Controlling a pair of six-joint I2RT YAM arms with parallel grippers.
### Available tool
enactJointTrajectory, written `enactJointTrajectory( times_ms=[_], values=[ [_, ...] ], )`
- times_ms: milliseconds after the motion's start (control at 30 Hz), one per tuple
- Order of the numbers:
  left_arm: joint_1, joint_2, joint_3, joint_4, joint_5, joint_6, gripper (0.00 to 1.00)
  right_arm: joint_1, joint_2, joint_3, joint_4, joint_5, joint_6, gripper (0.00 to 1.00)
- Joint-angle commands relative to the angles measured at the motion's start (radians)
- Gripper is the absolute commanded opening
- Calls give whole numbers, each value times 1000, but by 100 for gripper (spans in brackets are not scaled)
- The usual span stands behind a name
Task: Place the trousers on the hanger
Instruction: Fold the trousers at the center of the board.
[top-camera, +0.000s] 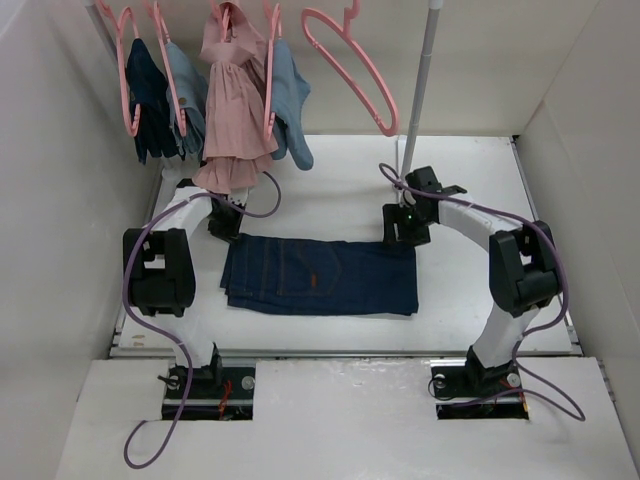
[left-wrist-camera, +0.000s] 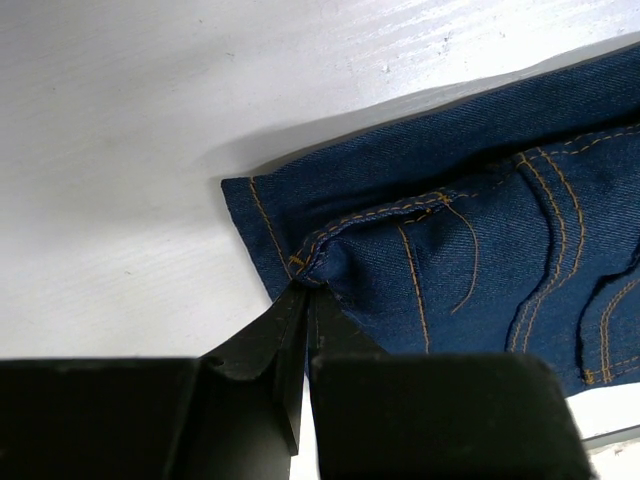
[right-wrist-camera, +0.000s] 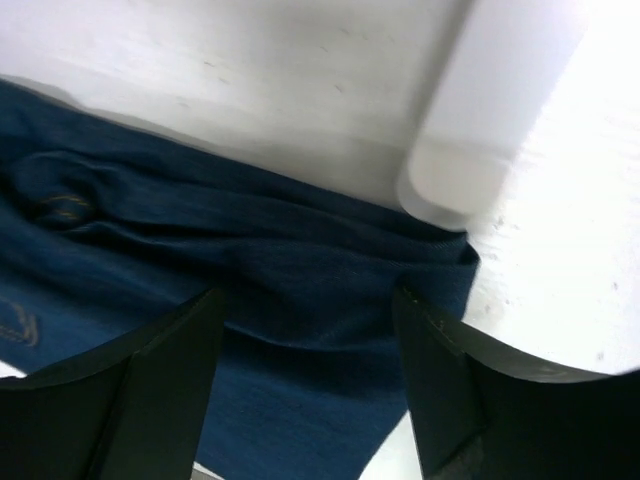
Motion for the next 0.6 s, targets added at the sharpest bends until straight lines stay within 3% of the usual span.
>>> enactJointTrajectory(
  times_ms=[0,67,100,167,200,300,400,533,567],
  values=[
    [1,-54,2,-20,-27,18,0,-1,-23,-19,-17,69,-1,72],
    [1,-54,2,-30,-27,18,0,-1,-23,-19,-17,95,-1,65],
    [1,-63,2,-30,-27,18,0,-1,-14,-9,-27,106,-1,55],
    [1,-63,2,-30,-27,18,0,8,9,4,-41,120,-1,44],
    [1,-63,2,-30,-27,18,0,17,9,13,-41,120,-1,30],
    [1,-72,-7,-39,-27,27,0,27,32,4,-41,120,-1,0],
    [1,-92,-21,-39,-27,38,0,13,9,-10,3,120,23,0],
    [1,-118,-84,-48,-69,90,0,-106,-75,-61,72,132,130,0],
    [1,-133,-108,-48,-69,90,0,-136,-90,-80,84,110,149,11]
  ],
)
